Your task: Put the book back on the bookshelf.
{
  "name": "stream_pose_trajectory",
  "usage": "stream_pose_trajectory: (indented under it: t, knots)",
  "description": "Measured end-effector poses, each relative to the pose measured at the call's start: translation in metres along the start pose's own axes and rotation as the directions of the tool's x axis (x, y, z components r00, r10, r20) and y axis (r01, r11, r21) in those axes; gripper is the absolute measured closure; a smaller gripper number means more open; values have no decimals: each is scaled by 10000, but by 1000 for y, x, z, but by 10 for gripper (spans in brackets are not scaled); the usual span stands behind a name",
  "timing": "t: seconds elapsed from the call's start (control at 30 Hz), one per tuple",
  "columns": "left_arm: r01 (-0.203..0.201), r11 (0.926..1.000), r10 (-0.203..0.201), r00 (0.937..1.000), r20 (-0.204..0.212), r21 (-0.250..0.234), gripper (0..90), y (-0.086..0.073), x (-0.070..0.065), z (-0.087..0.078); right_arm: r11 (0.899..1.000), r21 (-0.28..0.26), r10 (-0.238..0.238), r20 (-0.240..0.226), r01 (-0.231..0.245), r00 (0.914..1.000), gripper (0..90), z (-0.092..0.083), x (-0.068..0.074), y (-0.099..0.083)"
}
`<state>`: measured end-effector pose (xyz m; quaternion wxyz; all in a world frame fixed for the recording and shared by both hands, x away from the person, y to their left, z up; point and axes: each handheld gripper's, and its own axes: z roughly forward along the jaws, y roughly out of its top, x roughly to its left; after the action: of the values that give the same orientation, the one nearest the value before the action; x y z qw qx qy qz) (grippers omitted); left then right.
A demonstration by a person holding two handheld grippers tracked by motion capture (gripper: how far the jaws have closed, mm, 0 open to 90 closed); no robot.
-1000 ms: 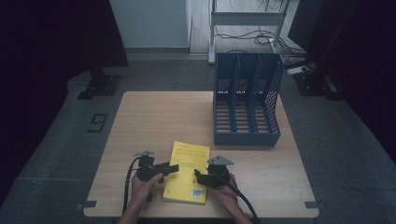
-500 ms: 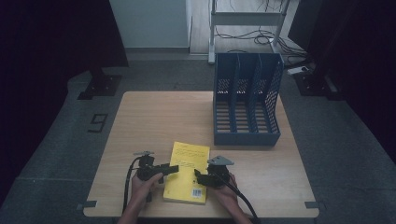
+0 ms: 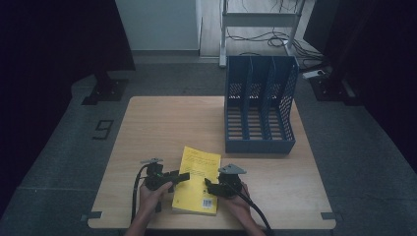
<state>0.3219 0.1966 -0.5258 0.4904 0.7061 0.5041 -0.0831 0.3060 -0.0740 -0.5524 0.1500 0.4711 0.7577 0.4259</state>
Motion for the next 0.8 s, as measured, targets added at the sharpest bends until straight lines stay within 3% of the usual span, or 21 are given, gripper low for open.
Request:
stream_pose_trajectory:
  t: [0.13,0.27,0.33,0.37,0.4,0.5,0.6,0.67,0.8]
  knots:
    - [-106,9998,108,9999,-103,186,397,0,1,0,10000,-4,-1,3,1,10000,247,0,0,0]
    - [124,9997,-129,9997,221,231,415,0,4,0,10000,2,5,-6,-5,10000,246,0,0,0]
    - [178,9981,-214,9979,606,591,430,-1,4,4,10000,1,7,-13,-7,10000,245,0,0,0]
    - [93,9973,-135,9982,583,726,428,-2,3,6,10000,-2,8,-9,-8,10000,244,0,0,0]
    - [25,9976,-51,9993,369,698,434,-3,1,7,10000,-6,12,-7,-12,10000,244,0,0,0]
    - [11,9978,-34,9994,346,669,464,-3,2,6,10000,-16,0,4,0,10000,244,0,0,0]
    - [-445,9959,460,9988,-178,784,511,-3,0,8,10000,-11,5,-4,-5,10000,244,0,0,0]
    - [-765,9932,827,9942,-687,877,532,-4,-3,10,10000,-10,9,-3,-9,10000,244,0,0,0]
    - [-1133,9893,1233,9859,-1134,915,568,-5,-6,11,10000,-10,1,2,-1,10000,244,0,0,0]
